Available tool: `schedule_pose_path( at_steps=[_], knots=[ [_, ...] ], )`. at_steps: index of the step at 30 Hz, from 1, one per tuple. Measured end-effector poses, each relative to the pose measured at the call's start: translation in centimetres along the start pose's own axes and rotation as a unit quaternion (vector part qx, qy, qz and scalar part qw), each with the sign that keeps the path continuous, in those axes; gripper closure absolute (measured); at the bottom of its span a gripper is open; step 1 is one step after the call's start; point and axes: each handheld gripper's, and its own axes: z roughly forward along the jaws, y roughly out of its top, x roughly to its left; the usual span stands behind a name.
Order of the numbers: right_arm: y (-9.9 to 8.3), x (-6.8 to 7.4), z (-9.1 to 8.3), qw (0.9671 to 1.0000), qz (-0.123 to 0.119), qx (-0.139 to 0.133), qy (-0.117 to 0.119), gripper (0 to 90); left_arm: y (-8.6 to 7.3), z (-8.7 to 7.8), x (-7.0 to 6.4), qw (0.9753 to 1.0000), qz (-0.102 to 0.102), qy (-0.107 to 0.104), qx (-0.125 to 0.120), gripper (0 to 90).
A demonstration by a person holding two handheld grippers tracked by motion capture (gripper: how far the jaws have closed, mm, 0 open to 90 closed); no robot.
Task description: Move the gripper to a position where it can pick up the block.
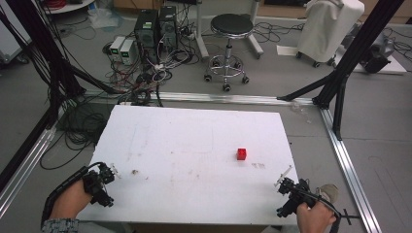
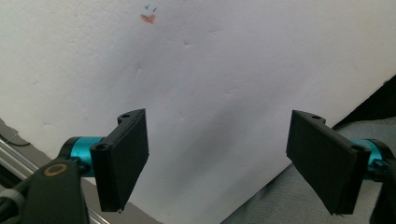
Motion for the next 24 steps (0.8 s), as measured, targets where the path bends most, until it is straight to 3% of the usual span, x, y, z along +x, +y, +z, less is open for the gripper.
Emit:
schedule_pose_path(
  at_steps=[18, 24],
  knots=[
    [0.36, 0.24, 0.04, 1.0000, -0.005, 0.002, 0.003, 2.9, -0.27, -0.12, -0.02, 1.0000, -0.002, 0.002, -0.002, 21.3],
    [0.19, 0.09, 0.00, 0.9999, -0.008, -0.009, 0.007, 2.9, -0.23, -0.10, -0.02, 1.0000, -0.002, 0.003, -0.004, 21.3]
  ],
)
